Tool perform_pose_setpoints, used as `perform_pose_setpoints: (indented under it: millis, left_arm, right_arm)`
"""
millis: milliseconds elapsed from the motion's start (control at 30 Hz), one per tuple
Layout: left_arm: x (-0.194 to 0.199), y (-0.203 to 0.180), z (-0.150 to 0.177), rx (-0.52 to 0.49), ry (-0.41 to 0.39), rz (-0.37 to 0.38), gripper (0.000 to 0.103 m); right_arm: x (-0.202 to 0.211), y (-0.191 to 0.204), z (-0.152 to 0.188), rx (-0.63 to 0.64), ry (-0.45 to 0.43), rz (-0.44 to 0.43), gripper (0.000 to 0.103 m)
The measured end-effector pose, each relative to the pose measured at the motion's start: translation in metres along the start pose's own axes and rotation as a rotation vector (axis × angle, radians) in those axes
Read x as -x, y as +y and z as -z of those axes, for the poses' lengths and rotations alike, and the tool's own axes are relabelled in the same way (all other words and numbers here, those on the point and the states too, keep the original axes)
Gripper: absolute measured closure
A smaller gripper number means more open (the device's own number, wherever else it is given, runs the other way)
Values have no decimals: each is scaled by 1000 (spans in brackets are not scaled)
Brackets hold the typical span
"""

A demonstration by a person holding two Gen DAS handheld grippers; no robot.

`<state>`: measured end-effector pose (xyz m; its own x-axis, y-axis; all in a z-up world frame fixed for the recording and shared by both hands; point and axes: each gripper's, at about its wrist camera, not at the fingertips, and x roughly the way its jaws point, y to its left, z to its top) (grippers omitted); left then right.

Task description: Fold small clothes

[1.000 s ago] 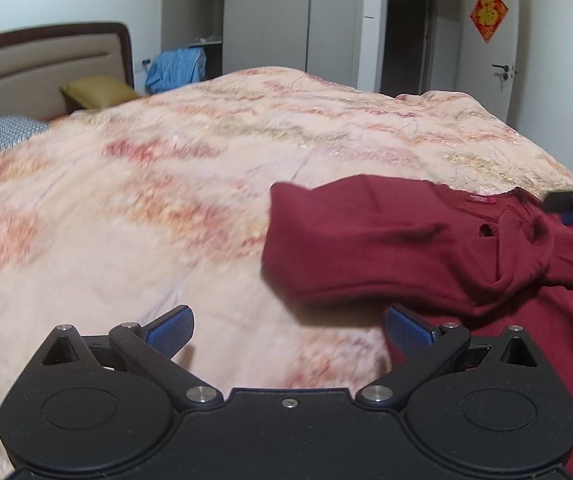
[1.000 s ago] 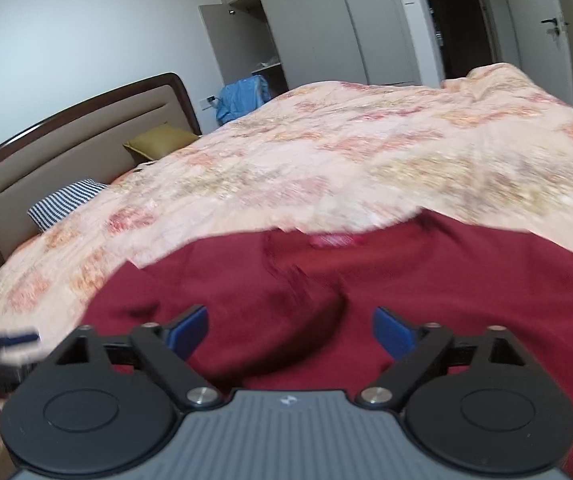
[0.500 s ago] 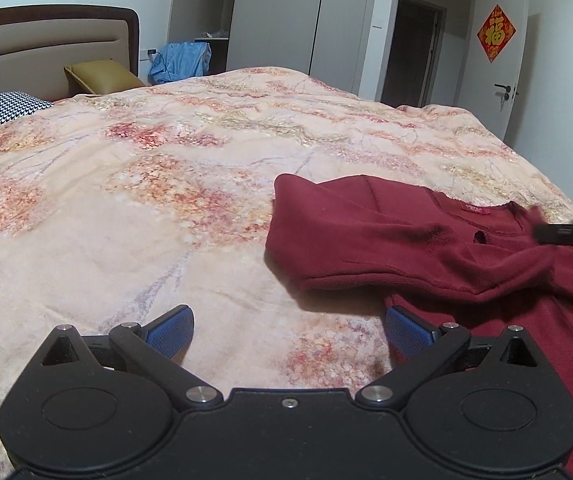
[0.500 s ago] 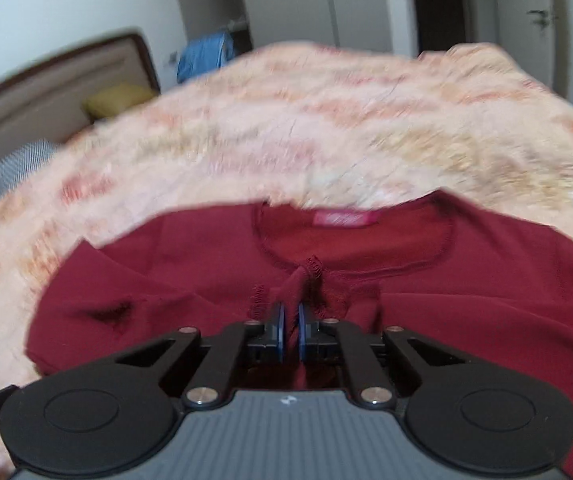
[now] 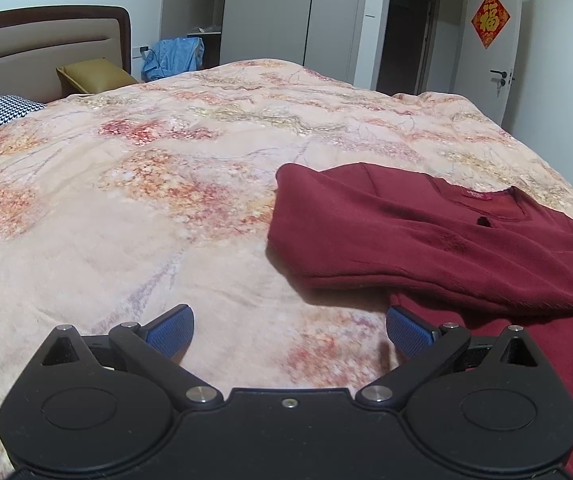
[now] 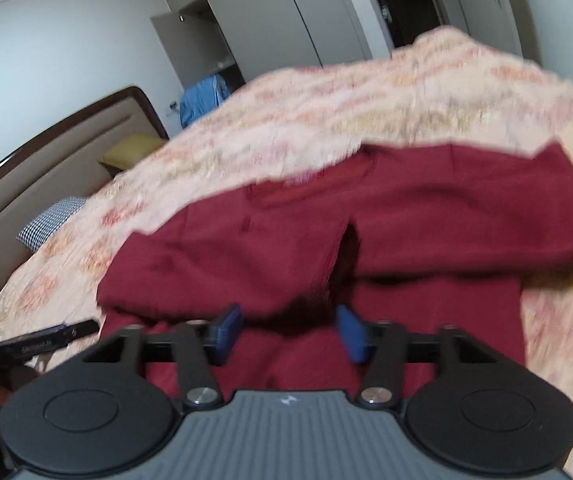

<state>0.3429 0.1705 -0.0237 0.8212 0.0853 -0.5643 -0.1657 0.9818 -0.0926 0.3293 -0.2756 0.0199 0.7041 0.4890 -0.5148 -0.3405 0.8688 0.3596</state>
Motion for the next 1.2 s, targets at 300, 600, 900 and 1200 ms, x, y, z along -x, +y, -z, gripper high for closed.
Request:
perform_pose_setpoints:
  millis: [300, 600, 900, 1200]
  left_arm:
    - [1, -1, 0, -10, -7, -2, 1]
    - [-30, -32, -19, -114, -42, -38, 1]
    - [-64, -69, -40, -251, -137, -140, 8]
    - [-65, -23, -49, -97, -125, -271, 9]
  right_arm:
    - [-66, 1, -38, 21, 85, 47, 96]
    - [-32, 46, -138, 290, -187, 11, 97]
    - [-32, 74, -196, 359, -238, -41, 97]
    - [-40, 22, -160, 271, -156, 6, 97]
